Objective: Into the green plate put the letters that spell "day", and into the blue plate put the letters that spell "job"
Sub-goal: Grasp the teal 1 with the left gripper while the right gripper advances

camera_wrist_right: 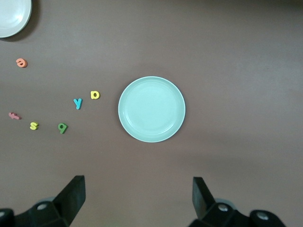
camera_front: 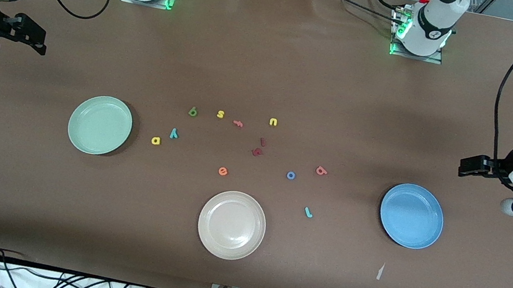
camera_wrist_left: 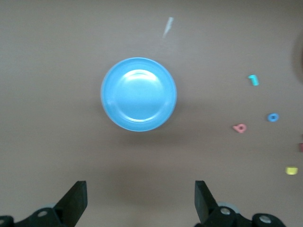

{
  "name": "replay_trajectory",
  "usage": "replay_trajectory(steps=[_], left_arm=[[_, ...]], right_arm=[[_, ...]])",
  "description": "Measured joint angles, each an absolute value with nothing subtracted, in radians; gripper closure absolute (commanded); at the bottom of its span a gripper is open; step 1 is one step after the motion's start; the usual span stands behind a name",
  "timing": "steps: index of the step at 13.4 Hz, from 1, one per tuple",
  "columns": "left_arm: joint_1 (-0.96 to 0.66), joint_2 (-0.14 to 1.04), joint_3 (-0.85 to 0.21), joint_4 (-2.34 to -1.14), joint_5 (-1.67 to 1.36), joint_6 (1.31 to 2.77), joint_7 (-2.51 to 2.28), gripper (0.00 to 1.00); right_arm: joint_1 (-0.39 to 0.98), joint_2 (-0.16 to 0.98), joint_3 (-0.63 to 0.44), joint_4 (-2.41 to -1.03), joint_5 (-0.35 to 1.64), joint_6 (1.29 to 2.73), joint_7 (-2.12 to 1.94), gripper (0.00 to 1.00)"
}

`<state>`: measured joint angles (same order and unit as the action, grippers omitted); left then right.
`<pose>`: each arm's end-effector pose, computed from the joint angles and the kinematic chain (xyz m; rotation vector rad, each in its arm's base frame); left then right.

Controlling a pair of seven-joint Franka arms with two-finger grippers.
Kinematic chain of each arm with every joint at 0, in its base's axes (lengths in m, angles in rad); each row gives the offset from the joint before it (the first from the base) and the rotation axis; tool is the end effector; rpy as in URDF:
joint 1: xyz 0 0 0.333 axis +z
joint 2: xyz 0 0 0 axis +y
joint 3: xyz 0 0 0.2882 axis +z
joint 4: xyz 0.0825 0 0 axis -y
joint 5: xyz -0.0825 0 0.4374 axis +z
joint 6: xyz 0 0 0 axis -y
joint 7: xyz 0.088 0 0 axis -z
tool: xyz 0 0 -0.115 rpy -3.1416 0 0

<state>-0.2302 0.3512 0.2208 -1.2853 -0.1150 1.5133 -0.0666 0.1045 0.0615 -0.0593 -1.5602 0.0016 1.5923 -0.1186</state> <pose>0.6896 -0.0426 0.5086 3.1008 0.0752 -0.1812 0.6250 0.0293 0.5583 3.1298 0.2569 -0.0461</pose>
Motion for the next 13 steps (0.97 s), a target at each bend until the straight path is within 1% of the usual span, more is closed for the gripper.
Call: replay_trajectory(steps=[3, 5, 9, 13], left_arm=[[-0.291, 0.365, 0.218, -1.286, -0.13, 1.513, -0.194, 0.0], [-0.343, 0.395, 0.215, -1.284, -0.14, 1.539, -0.308, 0.0], [-0.416, 0.493, 0.211, -1.28, -0.191, 1.66, -0.487, 0.0], [-0.48, 0.622, 0.209, -1.279, -0.196, 1.825, -0.652, 0.0]], right_arm=[[0.105, 0.062, -0.059, -1.56, 0.002, 1.592, -0.119, 0.0], [0.105, 0.062, -0.059, -1.56, 0.002, 1.592, -0.119, 0.0], [0.105, 0.062, -0.059, -1.56, 0.002, 1.592, -0.119, 0.0], [0.105, 0.064, -0.059, -1.56, 0.002, 1.592, -0.118, 0.0]])
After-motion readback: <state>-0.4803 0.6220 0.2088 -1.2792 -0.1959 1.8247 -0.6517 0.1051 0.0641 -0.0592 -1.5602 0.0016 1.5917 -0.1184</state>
